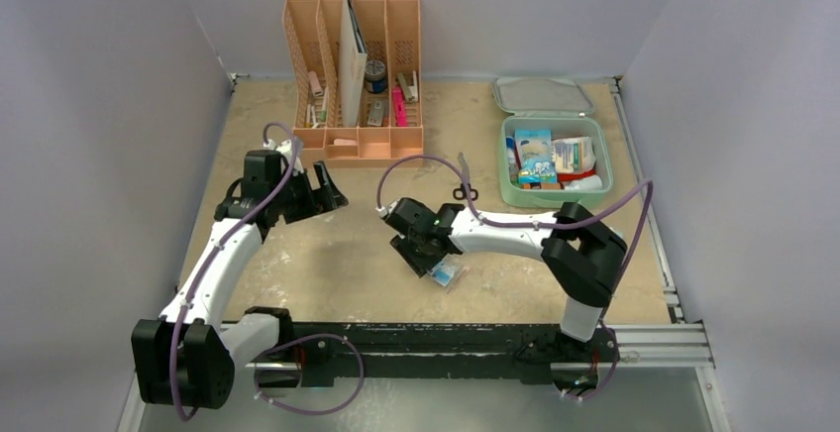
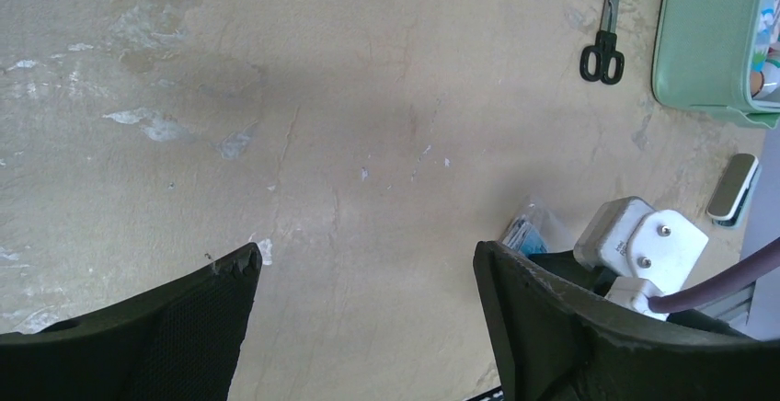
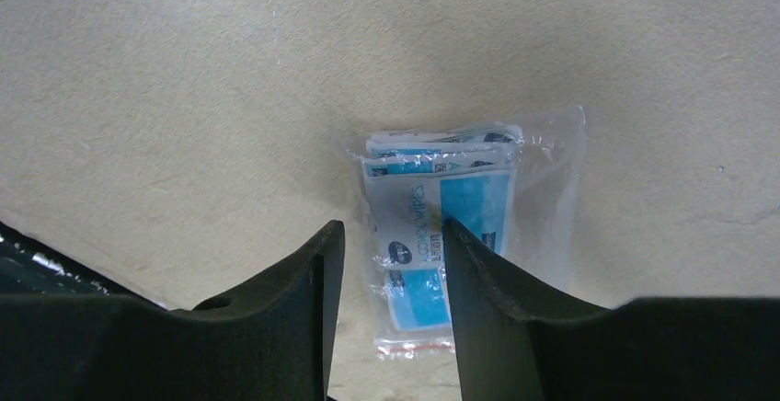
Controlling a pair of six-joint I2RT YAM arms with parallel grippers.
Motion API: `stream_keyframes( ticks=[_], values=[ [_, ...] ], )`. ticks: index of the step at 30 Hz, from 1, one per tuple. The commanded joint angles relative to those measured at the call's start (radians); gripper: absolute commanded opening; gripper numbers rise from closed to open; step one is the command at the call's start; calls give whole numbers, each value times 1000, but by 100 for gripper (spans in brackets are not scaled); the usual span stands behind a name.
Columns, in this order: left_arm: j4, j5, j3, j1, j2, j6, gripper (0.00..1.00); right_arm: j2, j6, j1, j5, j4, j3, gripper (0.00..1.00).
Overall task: Organize the medicine kit
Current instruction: Pick up the medical item at the center of the board.
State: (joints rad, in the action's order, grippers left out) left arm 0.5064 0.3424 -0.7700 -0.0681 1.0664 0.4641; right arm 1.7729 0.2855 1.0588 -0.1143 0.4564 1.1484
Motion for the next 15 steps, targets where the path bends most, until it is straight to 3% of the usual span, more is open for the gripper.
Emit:
stream_keyframes(
  ticks=[1, 5, 11, 13, 15],
  values=[
    [-7, -25, 9, -6, -4, 22, 85, 30, -16, 14, -10, -24, 39, 47],
    [-6, -34, 8, -6, 2, 32, 85, 73, 2, 39, -76, -9, 60, 43],
    [-11, -47, 8, -6, 5, 59, 85, 30, 19, 53, -118, 5, 61, 8],
    [-12, -45, 9, -6, 6, 58, 85, 21, 31, 53, -115, 27, 72, 0],
    [-10, -46, 8, -6, 6, 58, 85, 25, 34, 52, -76, 54, 83, 0]
  ],
)
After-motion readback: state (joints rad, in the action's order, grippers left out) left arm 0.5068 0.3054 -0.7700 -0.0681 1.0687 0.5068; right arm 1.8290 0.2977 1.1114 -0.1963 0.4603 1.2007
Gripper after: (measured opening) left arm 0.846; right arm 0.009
